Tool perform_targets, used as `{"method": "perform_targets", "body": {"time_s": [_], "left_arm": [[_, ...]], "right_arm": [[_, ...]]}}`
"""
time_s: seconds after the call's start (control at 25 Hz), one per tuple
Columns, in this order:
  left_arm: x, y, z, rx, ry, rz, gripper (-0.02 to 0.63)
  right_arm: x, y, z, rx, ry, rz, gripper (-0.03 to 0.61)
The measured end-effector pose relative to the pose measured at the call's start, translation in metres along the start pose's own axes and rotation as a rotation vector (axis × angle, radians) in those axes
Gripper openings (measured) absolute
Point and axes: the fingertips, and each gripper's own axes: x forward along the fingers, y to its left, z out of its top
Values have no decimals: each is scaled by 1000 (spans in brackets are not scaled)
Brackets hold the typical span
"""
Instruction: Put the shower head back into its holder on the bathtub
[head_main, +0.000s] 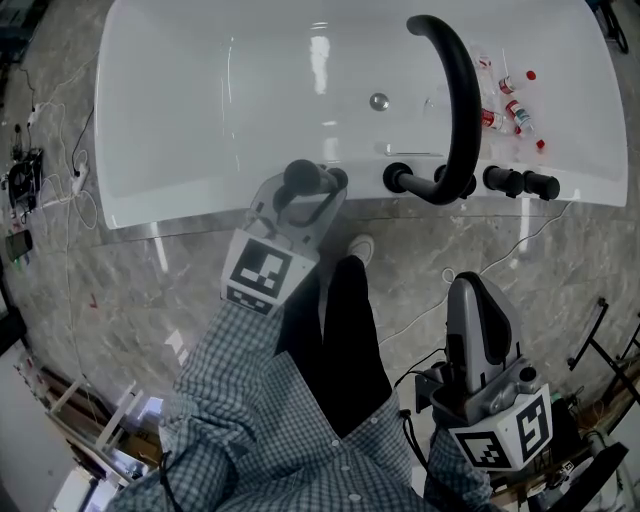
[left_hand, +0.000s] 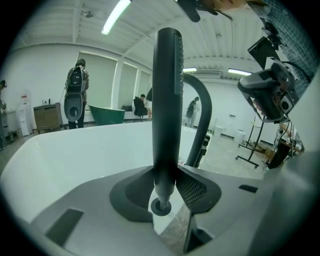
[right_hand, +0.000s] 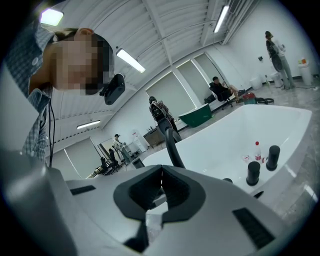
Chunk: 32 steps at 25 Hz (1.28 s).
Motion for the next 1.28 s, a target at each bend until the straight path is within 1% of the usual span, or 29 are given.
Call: {"method": "perform_targets", "body": {"time_s": [0.12, 0.28, 0.44, 0.76, 0.96, 1.16, 1.28], "left_arm": [[8, 2, -9, 3, 14, 7, 141], [15, 1, -19, -6, 12, 0, 141], [24, 2, -26, 7, 20, 5, 141], [35, -5, -43, 93, 59, 1, 141], [39, -5, -55, 117, 97, -2, 141], [43, -5, -74, 132, 175, -18, 141], [40, -3, -76, 122, 179, -23, 141]], "right_arm": [[3, -3, -2, 2, 2, -2, 15], [3, -7, -6, 12, 12, -11, 15], [6, -9, -5, 14, 13, -14, 15], [7, -12, -5, 22, 16, -27, 15], [10, -11, -6, 22, 20, -32, 15], [10, -9, -2, 22, 13, -41, 15], [10, -6, 1, 19, 7, -47, 15]]}}
